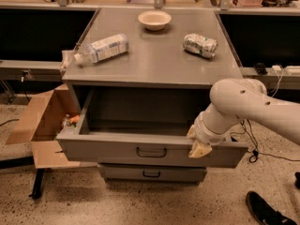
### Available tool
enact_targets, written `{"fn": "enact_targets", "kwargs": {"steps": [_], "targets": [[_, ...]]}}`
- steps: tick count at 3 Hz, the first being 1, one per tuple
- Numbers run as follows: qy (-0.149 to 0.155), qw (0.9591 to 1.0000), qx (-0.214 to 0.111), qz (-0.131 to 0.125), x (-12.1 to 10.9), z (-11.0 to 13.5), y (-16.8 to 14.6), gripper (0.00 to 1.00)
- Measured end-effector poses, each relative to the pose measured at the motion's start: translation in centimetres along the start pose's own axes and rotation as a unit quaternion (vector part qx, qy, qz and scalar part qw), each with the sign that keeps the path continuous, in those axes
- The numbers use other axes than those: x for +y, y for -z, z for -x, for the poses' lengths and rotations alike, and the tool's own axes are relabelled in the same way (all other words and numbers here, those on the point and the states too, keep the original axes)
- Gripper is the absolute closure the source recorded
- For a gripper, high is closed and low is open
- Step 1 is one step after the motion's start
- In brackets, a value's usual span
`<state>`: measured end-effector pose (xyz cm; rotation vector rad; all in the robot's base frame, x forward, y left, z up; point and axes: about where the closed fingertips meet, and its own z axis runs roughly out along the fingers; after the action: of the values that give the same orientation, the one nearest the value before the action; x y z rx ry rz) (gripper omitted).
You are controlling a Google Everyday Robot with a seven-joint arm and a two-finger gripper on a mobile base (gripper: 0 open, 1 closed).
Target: Open top drawer
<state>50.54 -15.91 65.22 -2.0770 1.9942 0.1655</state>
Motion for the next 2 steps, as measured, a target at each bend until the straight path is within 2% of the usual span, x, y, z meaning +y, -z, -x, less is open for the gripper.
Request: {"fn": "enact_targets", "kwargs": {"steps": [1, 2], "targets": [[0.017, 0.9998, 0.007, -0.004, 2.54, 1.48, 0.73, 0.99], [0.016, 0.9998, 0.004, -0.006, 2.85, 1.63, 0.83, 1.00]]}}
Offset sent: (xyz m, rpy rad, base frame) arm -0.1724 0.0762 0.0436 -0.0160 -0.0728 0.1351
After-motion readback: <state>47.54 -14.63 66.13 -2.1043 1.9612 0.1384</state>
